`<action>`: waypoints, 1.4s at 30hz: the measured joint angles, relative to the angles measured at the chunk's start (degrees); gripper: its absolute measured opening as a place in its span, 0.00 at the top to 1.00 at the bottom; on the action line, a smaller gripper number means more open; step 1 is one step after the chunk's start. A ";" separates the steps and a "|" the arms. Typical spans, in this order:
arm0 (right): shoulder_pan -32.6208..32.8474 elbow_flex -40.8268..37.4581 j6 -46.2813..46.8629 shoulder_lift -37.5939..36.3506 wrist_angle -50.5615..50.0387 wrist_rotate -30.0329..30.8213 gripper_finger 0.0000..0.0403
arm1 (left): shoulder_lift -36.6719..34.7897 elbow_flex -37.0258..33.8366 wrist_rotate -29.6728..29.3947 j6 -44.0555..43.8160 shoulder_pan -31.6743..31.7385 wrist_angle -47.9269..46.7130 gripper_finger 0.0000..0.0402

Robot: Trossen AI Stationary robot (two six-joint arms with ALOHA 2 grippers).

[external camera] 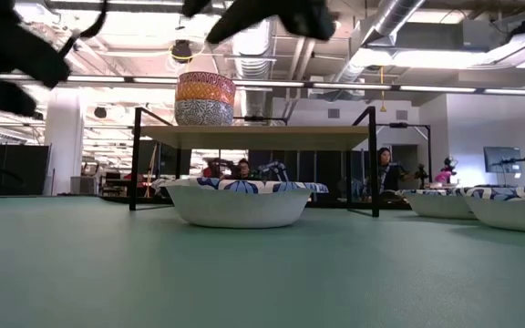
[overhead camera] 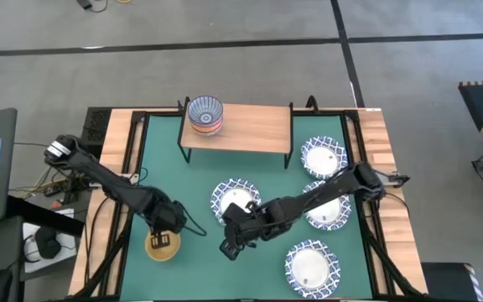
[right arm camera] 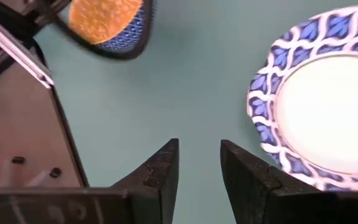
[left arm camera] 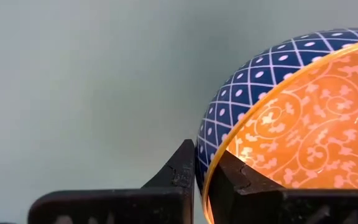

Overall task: Place and stack bowls onto a shelf
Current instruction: Stack the yellow patterned bowl on top of the blue patterned bowl on the shelf

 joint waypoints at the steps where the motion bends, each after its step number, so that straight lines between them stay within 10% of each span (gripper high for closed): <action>1: 0.00 0.00 -0.02 -1.09 -0.88 0.01 0.66 | -0.93 1.04 -0.91 0.64 1.14 -1.31 0.99; 18: -3.30 0.00 3.49 -16.62 -27.10 9.28 0.70 | -3.28 46.57 -21.00 18.68 43.33 -21.45 0.99; 29: -3.08 -0.09 6.02 -16.13 -35.46 9.37 0.70 | 16.23 70.83 -15.50 31.90 64.08 -24.84 0.98; 42: -2.42 -0.11 6.71 -16.27 -40.93 11.76 0.70 | 32.00 85.70 -10.63 37.85 71.42 -35.19 0.97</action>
